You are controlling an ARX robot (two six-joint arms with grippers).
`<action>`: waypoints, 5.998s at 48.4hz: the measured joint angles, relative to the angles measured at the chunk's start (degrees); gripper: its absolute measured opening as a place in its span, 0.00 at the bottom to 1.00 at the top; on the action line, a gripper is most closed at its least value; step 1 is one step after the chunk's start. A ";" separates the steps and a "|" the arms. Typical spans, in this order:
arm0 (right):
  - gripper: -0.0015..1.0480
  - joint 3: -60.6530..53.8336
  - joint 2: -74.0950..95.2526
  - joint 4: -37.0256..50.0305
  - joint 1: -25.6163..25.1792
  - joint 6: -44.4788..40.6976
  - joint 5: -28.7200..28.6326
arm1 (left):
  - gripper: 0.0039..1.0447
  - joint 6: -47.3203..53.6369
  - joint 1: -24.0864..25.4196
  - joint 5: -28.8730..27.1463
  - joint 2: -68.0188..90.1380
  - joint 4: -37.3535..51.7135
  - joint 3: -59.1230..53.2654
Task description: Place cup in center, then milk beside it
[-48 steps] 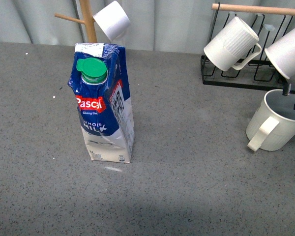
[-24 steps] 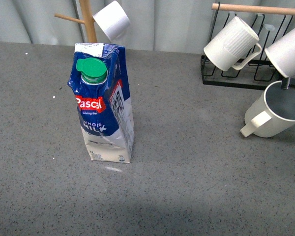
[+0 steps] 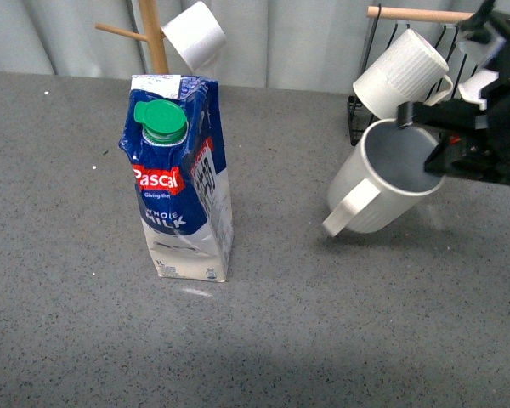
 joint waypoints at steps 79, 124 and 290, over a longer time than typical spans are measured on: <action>0.88 -8.98 -8.90 17.92 2.95 -2.47 9.57 | 0.94 0.00 0.00 0.02 0.00 -0.02 0.00; 0.01 -50.53 -46.18 57.02 -11.13 -15.76 5.03 | 0.94 0.00 0.00 -0.07 -0.04 -0.02 0.00; 0.91 -53.88 -104.13 3.67 -11.98 -15.76 4.61 | 0.94 -11.21 -8.87 -2.75 73.16 36.74 16.17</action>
